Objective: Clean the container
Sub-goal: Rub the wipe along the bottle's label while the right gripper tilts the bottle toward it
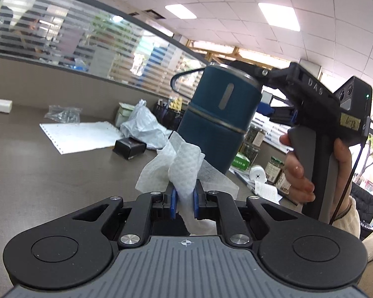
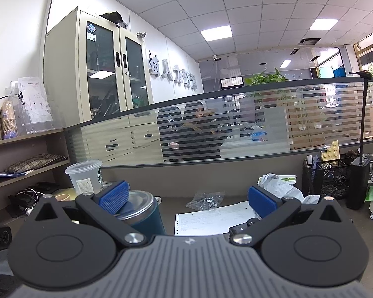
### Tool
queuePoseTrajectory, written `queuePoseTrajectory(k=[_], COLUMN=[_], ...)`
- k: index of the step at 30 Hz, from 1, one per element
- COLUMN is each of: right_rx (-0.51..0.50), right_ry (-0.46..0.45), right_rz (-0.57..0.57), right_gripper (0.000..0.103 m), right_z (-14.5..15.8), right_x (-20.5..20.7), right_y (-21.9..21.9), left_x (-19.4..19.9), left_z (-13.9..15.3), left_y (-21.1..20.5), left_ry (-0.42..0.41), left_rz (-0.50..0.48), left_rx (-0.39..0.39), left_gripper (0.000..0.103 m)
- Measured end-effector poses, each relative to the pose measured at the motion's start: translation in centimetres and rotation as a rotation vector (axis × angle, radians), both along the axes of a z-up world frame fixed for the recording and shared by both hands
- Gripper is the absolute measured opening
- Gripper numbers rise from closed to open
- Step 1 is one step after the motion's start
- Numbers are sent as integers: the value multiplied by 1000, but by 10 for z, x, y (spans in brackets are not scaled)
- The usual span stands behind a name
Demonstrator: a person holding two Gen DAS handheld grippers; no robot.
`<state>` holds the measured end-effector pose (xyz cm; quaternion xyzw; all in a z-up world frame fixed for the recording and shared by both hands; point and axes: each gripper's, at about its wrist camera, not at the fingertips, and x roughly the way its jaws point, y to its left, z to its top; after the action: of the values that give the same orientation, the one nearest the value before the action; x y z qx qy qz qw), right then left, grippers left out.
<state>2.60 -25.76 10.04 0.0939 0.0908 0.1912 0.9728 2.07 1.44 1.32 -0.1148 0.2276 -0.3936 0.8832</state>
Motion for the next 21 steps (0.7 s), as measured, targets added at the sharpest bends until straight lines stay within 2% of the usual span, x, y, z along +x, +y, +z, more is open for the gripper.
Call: queuePoseTrajectory(k=[21], right_rx=[5], right_ry=[1], right_rz=[4], right_gripper=[103], right_z=[1], right_x=[0], right_y=[1], left_x=[13], left_z=[-42], left_y=[-7], left_ry=[150], left_rz=[-19], left_rx=[82], left_gripper=[18])
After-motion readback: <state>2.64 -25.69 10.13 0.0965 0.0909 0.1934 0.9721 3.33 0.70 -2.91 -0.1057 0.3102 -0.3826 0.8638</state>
